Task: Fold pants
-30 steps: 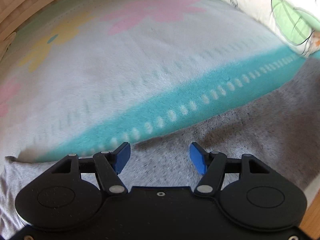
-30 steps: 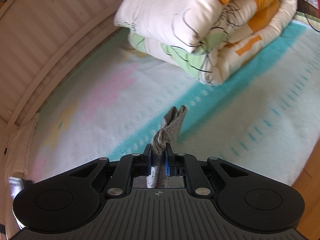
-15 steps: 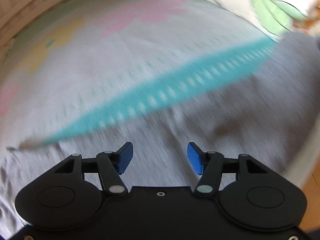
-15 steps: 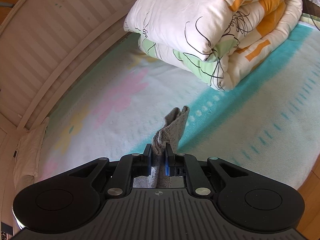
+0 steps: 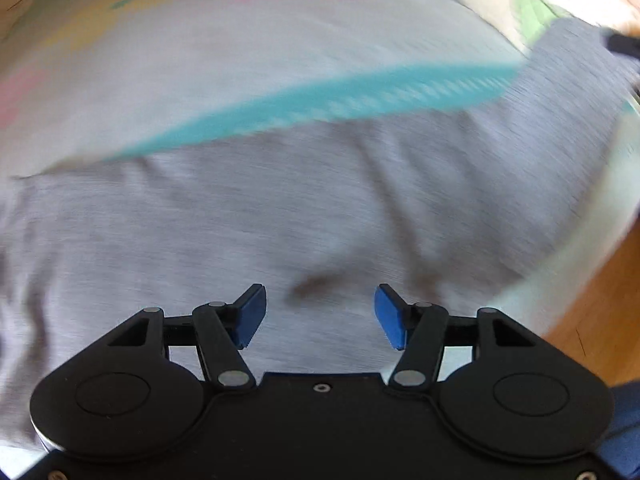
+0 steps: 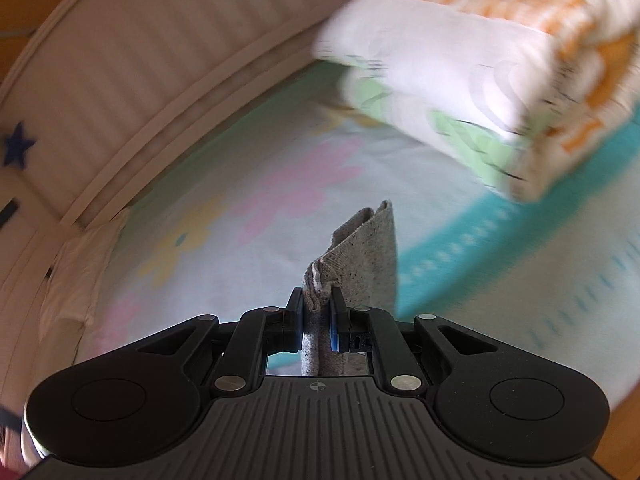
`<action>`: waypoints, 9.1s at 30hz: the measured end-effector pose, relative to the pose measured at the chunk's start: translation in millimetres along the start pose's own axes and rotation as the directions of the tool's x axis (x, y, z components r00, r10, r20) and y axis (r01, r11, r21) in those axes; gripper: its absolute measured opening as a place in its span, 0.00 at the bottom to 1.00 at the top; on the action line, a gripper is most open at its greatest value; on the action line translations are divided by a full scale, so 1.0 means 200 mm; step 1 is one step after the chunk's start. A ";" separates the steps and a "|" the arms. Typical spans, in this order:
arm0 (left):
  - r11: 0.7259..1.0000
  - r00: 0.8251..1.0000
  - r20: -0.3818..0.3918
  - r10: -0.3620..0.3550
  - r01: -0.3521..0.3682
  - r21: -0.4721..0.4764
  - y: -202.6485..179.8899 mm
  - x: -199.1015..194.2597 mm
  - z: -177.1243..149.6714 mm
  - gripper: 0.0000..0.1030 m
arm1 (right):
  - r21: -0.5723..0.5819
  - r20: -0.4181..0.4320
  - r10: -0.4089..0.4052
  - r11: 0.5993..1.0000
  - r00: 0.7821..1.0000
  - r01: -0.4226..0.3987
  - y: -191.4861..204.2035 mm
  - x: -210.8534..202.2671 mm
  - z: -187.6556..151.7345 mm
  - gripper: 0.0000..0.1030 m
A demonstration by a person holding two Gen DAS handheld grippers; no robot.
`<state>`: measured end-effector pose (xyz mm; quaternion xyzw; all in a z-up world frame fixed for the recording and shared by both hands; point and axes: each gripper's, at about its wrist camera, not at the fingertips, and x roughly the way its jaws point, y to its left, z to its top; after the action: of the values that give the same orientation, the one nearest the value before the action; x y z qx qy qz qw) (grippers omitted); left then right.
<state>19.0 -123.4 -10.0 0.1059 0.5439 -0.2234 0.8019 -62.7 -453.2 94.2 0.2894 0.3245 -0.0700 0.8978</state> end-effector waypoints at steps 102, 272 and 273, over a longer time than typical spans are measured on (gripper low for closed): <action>0.590 0.944 0.061 0.324 -0.151 -0.793 1.87 -0.55 -0.97 0.78 | -0.607 -0.619 -0.118 0.700 0.776 -0.378 1.39 0.75 -1.15 0.18; 0.945 0.985 0.102 0.142 -0.104 -0.309 1.10 -0.26 -0.23 0.42 | -0.319 -0.404 0.042 0.930 0.914 -0.184 0.80 0.51 -0.64 0.13; 0.943 0.984 0.101 0.144 -0.106 -0.314 1.11 -0.26 -0.23 0.42 | -0.305 -0.391 0.077 0.929 0.917 -0.208 0.81 0.46 -0.62 0.13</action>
<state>69.9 102.6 2.9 0.0000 0.5140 -0.0907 0.8530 -6.5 -243.6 36.8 0.1611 0.4734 0.1099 0.8590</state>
